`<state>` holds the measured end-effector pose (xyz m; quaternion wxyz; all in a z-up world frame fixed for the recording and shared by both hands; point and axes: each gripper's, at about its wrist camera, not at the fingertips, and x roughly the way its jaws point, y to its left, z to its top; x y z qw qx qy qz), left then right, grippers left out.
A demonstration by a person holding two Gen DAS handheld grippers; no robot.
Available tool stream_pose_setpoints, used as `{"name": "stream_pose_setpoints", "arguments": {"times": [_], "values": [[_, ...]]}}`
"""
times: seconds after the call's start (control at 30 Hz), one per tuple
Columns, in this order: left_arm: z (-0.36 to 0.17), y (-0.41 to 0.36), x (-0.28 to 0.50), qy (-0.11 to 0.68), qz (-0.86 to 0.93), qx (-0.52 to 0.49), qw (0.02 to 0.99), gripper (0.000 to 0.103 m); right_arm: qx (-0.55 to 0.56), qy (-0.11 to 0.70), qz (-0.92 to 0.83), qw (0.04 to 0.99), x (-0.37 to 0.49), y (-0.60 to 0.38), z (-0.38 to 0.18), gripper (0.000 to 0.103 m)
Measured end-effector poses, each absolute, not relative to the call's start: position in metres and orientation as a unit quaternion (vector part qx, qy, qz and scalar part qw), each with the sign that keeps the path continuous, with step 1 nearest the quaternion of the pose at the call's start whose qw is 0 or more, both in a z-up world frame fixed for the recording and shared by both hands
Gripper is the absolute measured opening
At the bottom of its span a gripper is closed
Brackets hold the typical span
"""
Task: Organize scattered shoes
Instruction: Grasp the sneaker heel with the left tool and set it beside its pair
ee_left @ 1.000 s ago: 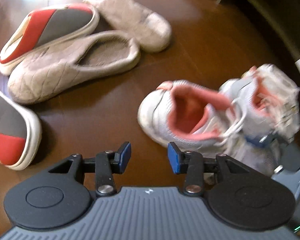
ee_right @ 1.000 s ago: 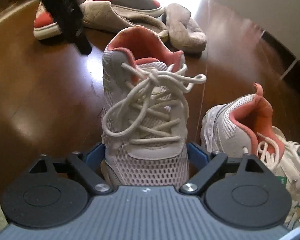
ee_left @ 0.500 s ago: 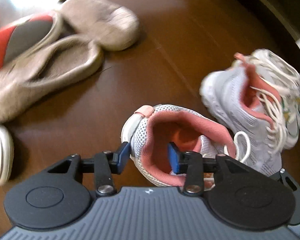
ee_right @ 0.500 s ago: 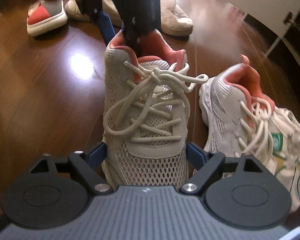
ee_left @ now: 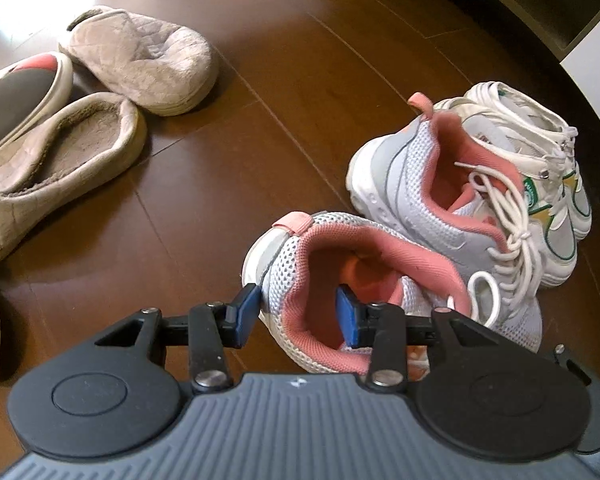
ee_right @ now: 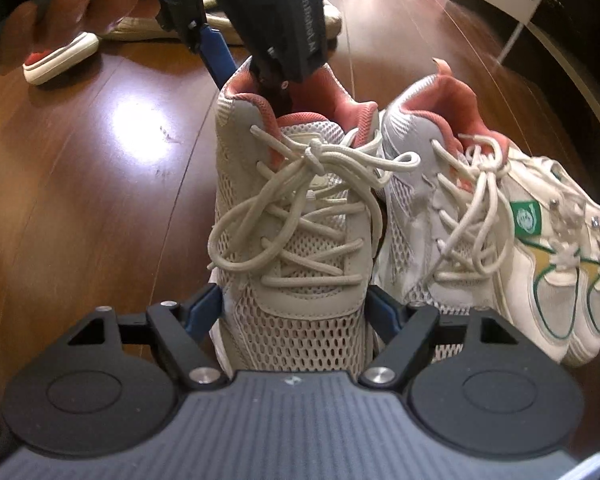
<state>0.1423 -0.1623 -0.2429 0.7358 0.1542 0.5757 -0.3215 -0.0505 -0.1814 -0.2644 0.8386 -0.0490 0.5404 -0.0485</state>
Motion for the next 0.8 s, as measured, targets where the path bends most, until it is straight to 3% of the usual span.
{"name": "stream_pose_setpoints", "arguments": {"times": [0.4, 0.73, 0.8], "values": [[-0.224, -0.162, 0.137, 0.576, -0.312, 0.168, 0.736, 0.052, -0.047, 0.541, -0.055, 0.838, -0.044, -0.19, -0.249, 0.085], [-0.097, -0.074, 0.118, 0.542, -0.255, 0.236, 0.765, 0.056, 0.029, 0.494, -0.073, 0.866, -0.074, -0.245, -0.17, 0.089], [-0.071, -0.056, 0.112, 0.539, -0.238, 0.232, 0.774, 0.064, 0.045, 0.482, -0.078, 0.871, -0.078, -0.258, -0.157, 0.089]]}}
